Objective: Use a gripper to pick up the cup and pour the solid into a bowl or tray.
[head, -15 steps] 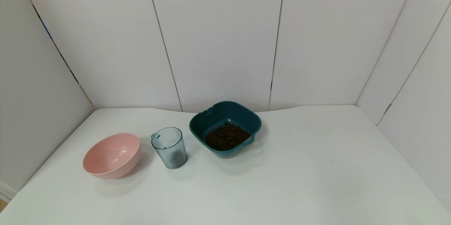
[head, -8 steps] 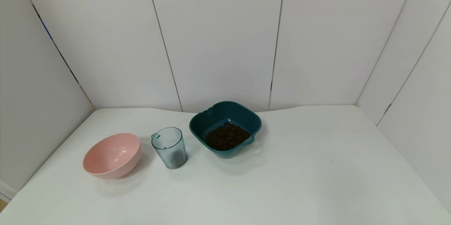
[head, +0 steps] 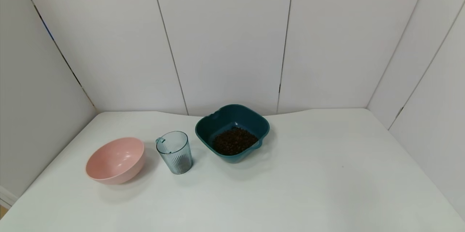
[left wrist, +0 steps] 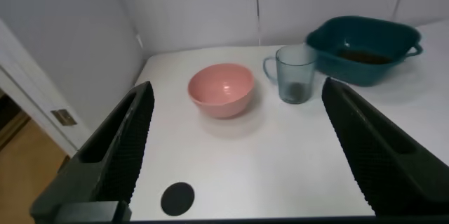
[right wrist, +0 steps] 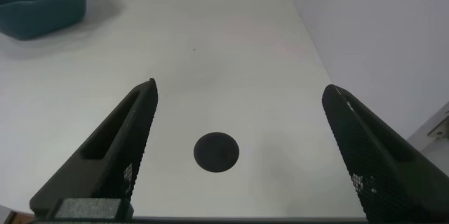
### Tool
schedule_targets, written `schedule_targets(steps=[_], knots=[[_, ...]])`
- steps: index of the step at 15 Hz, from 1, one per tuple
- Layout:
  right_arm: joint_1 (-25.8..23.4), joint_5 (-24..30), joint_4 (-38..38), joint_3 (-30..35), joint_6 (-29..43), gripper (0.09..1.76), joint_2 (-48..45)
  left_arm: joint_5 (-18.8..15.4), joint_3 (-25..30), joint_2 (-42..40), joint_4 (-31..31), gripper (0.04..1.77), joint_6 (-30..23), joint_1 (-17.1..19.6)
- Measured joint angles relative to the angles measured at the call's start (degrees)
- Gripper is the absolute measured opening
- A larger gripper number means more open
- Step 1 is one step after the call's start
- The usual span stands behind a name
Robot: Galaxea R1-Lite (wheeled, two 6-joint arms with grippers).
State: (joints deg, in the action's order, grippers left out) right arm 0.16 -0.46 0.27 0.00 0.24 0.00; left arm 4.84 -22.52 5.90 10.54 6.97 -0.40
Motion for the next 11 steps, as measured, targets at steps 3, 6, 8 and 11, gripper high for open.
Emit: schedule_targets(steps=[3,6,8,11], knots=[[0.00,0.00,0.00,0.00,0.02,1.71,0.00,-2.63,8.24,-4.06,-6.97,1.72,-0.26,0.20],[0.00,0.00,-0.02,0.00,0.02,1.71,0.00,-3.80,16.51,-5.50,-15.66,1.72,0.07,0.24],[0.00,0.05,0.00,0.00,0.00,1.71,0.00,-3.96,20.57,-5.72,-16.88,1.72,0.24,0.24],[0.00,0.02,0.00,0.00,0.02,1.71,0.00,-4.35,22.30,-5.85,-14.45,1.72,-0.11,0.22]])
